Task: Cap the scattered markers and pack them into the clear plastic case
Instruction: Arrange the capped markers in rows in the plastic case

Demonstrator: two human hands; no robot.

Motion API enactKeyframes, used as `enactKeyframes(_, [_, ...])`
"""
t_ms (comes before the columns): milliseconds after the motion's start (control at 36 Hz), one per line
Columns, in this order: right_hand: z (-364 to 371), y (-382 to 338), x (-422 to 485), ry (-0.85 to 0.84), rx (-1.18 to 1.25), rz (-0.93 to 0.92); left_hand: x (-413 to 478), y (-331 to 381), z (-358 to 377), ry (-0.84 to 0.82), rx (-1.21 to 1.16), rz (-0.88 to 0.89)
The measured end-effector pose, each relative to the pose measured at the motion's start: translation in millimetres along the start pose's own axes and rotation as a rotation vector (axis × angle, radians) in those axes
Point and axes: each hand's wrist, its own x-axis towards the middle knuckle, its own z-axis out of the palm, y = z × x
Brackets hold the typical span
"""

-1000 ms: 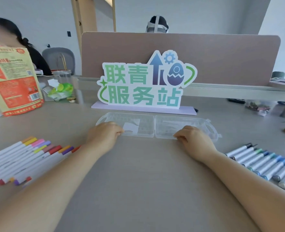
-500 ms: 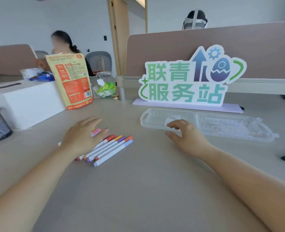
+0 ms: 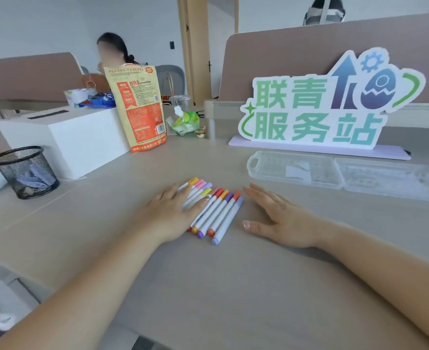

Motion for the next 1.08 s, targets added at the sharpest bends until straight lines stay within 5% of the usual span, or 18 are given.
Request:
enactKeyframes(667, [-26, 71, -88, 0.028, 0.009, 0.252, -47, 168, 31, -0.122, -0.082, 0.101])
enactKeyframes(889, [-26, 74, -87, 0.035, 0.01, 0.205, -9, 130, 25, -0.097, 0.053, 0.591])
enactKeyframes(1083, [-24, 74, -89, 0.069, -0.007, 0.23, 2, 148, 42, -0.06, -0.042, 0.537])
